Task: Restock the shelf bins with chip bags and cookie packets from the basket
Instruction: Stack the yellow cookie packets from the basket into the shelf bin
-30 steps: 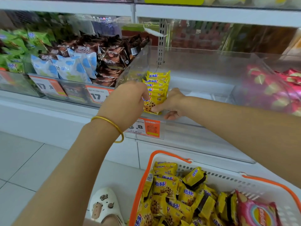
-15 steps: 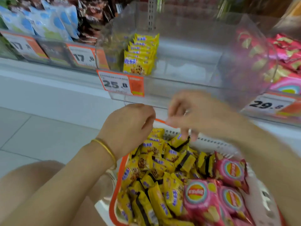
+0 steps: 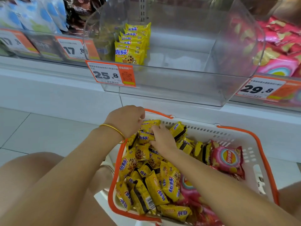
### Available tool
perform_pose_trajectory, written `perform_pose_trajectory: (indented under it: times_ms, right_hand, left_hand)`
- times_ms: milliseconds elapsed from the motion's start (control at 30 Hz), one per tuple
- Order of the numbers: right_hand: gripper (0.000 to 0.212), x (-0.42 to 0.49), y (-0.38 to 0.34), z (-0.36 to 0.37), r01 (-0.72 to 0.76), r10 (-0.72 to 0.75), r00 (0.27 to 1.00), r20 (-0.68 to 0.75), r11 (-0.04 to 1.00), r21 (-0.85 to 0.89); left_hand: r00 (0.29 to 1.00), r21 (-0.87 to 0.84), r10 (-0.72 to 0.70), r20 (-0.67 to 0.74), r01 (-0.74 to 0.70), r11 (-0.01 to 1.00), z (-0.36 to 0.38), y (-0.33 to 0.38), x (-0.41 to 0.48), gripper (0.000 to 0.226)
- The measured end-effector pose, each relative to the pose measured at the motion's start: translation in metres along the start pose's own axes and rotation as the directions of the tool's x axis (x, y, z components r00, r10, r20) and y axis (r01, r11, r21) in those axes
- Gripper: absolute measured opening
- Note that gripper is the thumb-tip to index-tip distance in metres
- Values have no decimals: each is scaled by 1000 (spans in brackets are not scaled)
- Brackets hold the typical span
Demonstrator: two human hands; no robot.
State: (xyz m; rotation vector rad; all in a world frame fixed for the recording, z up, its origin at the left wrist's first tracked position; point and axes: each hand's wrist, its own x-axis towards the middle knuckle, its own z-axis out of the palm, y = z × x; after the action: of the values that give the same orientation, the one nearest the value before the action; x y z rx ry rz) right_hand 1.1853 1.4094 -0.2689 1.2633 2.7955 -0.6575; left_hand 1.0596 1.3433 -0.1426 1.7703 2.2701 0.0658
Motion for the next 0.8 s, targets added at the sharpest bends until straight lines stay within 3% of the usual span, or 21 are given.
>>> perform_pose_trajectory:
  times_ms: [167,300,433,567,667,733,800]
  right_hand:
    - [27,-3,6,-25,-4,-2,999,36,990,142]
    - [31,-21,8,-71,14,-18,1000,10,954,300]
    - [25,-49,5,-117,27,-17,1000,-25,860,510]
    - [29,-65,-9,-164,77,-92,996,3,851,519]
    - [21,-61,-32,-219,174,-177,984,-37,874,453]
    - [21,-48,-46,-258,233,-196,972,-128,853,467]
    - [27,-25,-58,-286,277,-168,953,-254,824,495]
  left_hand:
    - [992,14,41,118,-43,999,4,3,3,30]
    - [978,-111,121,170,-103,988,3,8,3,50]
    - [972,-302,194,131,-147,942,-5,11,0,32]
    - [965,-483,260,-16,-236,843,-42,13,-7,13]
    - [941,-591,257,-219,-338,733,-83,12,-13,24]
    - [890,-667,118,-440,-412,621,-106,7,-12,27]
    - [770,-600,-50,-636,-452,660,-116,-2,-7,26]
